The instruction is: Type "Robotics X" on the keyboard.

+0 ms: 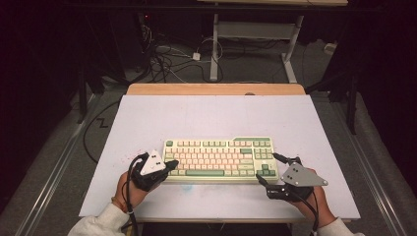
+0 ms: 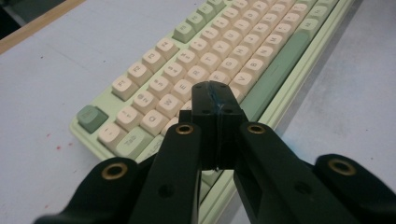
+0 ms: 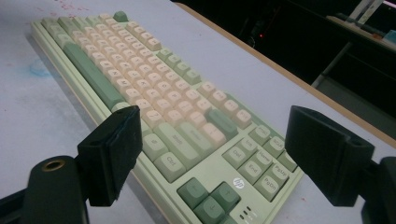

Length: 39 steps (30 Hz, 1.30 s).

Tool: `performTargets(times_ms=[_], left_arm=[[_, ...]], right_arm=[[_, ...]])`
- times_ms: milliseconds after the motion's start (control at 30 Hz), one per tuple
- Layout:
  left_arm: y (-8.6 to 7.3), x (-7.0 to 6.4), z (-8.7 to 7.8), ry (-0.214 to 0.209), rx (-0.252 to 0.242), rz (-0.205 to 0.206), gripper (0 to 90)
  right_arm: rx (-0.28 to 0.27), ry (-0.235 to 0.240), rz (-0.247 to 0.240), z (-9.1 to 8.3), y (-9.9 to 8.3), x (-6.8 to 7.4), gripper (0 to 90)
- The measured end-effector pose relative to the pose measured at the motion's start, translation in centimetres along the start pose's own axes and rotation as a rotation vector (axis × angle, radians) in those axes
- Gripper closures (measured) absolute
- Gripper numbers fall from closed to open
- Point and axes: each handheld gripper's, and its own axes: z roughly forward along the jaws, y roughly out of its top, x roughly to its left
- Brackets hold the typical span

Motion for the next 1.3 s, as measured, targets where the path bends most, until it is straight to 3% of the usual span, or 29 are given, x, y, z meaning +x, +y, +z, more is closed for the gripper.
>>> performTargets(times_ms=[667,833,1300], left_arm=[[4.2,-1.6,5.4,-0.108,0.041,0.068,87.7],[4.4,-2.0,6.4,-0.125,0.062,0.074,87.6],[4.3,-2.1,7.9,-0.122,0.107,0.081,87.6]], right_arm=[[0.031,0.010,-0.021,0.5,-0.5,0.3,19.4],[0.037,0.012,-0.026,0.6,-0.6,0.4,19.4],[0.054,0.024,-0.036,0.8,-0.7,0.6,19.4]])
